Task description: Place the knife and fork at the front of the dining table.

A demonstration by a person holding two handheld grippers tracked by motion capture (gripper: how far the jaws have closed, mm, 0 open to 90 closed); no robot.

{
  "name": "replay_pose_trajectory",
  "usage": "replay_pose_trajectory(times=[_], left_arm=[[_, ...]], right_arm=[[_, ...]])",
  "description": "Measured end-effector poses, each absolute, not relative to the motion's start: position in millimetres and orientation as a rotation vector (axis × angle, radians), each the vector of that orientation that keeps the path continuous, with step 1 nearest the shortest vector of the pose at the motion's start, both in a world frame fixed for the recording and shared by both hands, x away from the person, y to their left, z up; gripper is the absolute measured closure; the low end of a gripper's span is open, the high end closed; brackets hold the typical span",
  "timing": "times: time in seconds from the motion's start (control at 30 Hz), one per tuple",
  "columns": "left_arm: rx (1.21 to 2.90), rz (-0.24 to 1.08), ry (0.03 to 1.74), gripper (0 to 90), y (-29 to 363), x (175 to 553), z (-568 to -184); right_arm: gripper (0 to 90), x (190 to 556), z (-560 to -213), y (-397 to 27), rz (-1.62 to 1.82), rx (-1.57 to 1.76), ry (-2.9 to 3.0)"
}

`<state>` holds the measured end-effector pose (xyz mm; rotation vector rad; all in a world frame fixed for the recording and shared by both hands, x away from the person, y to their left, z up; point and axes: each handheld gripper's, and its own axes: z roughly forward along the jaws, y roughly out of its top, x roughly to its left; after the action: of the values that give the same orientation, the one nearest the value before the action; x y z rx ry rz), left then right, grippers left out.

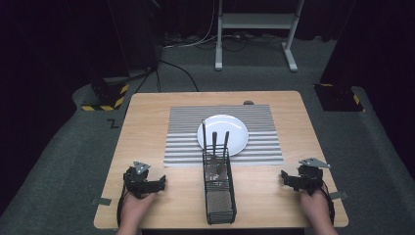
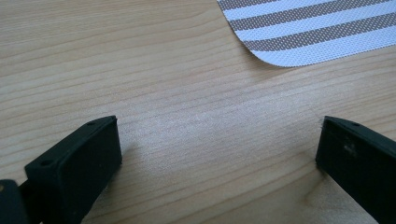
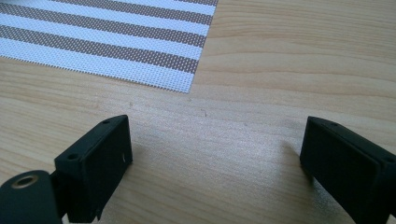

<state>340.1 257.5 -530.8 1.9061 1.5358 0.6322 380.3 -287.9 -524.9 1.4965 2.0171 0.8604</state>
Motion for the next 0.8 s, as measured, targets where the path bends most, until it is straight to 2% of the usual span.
replay_pose_trajectory(times=[0.5,0.8], left_arm=[[1.912,0.629,1.527,0.5,257.9,339.6,-530.6],[1.887,0.620,1.459,0.5,253.7,330.4,-523.2]], right_arm=[[8.9,380.3,-524.9,-287.9,0.860,1.498,2.016],[8.9,380.3,-524.9,-287.8,0.860,1.498,2.016]])
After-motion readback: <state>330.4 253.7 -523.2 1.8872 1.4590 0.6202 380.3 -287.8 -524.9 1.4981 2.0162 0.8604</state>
